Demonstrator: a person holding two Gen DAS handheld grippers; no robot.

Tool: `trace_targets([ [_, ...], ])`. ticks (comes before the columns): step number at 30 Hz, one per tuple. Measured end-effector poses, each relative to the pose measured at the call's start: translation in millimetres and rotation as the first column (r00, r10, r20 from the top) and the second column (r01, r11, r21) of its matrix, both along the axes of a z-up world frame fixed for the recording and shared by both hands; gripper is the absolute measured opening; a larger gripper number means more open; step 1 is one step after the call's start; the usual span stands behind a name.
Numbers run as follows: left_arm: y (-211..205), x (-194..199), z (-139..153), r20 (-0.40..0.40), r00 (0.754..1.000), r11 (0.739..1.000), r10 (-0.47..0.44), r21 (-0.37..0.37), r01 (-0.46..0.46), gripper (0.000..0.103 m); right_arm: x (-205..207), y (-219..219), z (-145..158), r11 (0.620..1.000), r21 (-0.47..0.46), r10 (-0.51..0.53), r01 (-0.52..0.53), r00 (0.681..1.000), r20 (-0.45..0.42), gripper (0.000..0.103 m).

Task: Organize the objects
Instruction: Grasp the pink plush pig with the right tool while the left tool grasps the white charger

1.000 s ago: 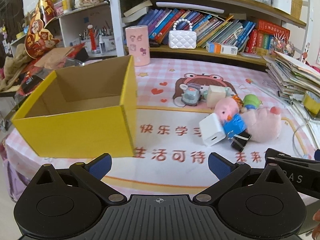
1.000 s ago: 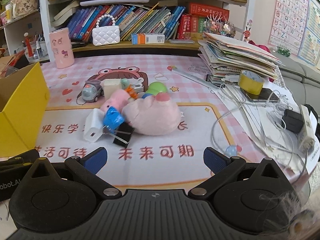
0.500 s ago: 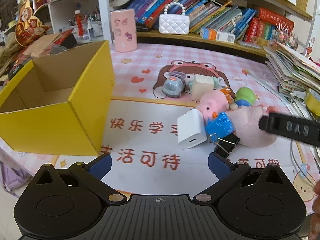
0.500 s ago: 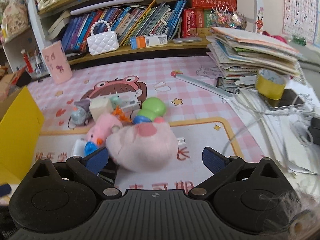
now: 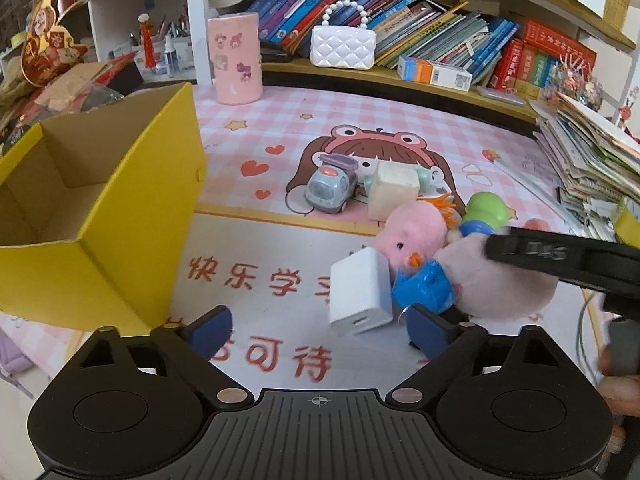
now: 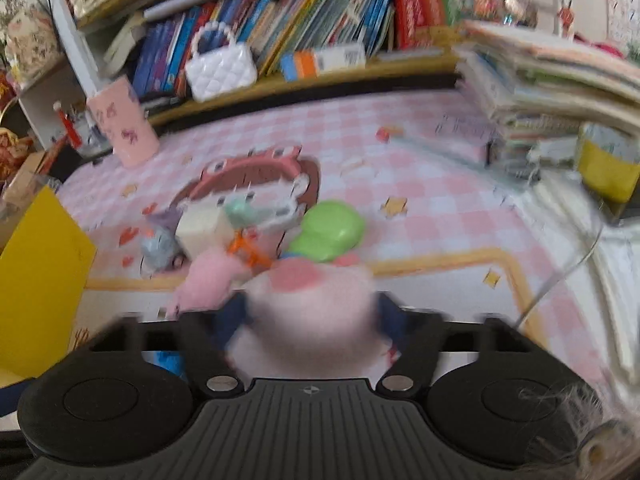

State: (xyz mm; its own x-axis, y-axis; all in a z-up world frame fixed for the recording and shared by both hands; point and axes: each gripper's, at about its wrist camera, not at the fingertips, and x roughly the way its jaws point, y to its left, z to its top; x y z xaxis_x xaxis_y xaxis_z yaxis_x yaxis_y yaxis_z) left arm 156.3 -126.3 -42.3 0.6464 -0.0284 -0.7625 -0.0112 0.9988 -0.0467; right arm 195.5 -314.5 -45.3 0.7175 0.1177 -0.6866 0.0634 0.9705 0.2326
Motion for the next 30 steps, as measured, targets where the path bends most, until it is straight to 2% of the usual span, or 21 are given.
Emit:
trace_targets([
  [4,-3.8,19.7,-7.9,-0.023,1.0,0.998,0.006,-0.058,-0.007,0.087,-1.8,-19.5,13.3,0.999,0.015,-0.037,0.036,0.998,0.044,0.057],
  [7,-5.7,37.1,-19.1,-0.057,0.998,0.996,0.018,-0.089,-0.023,0.077,-4.2,-29.9,20.4,0.999,0.016,-0.049,0.048,0.996,0.077,0.057],
  [9,-7.4,46.3,-26.8,-0.082,0.996,0.996,0.022,-0.088,-0.029,0.067,-4.3,-33.9,22.7,0.999,0.009,-0.047,0.046,0.995,0.092,0.057],
  [13,-8.6,58.7,-40.3,-0.133,0.991,0.994,0.028,-0.099,-0.042,0.057,-5.4,-38.8,26.1,0.999,0.016,-0.029,0.028,0.994,0.106,0.057],
  [15,-12.4,61.1,-41.8,-0.13,0.991,0.996,0.022,-0.084,-0.033,0.044,-6.3,-38.7,26.8,1.0,0.02,-0.016,0.014,0.994,0.11,0.057],
  [23,-2.0,54.5,-34.7,-0.125,0.991,0.995,0.044,-0.085,-0.055,0.043,-11.3,-31.9,31.4,1.0,0.029,0.004,-0.008,0.992,0.128,0.057],
  [30,21.8,31.9,-5.7,-0.048,0.997,0.988,0.068,-0.138,-0.074,0.043,-19.1,-11.6,35.4,0.999,0.02,0.031,-0.034,0.991,0.132,0.057],
])
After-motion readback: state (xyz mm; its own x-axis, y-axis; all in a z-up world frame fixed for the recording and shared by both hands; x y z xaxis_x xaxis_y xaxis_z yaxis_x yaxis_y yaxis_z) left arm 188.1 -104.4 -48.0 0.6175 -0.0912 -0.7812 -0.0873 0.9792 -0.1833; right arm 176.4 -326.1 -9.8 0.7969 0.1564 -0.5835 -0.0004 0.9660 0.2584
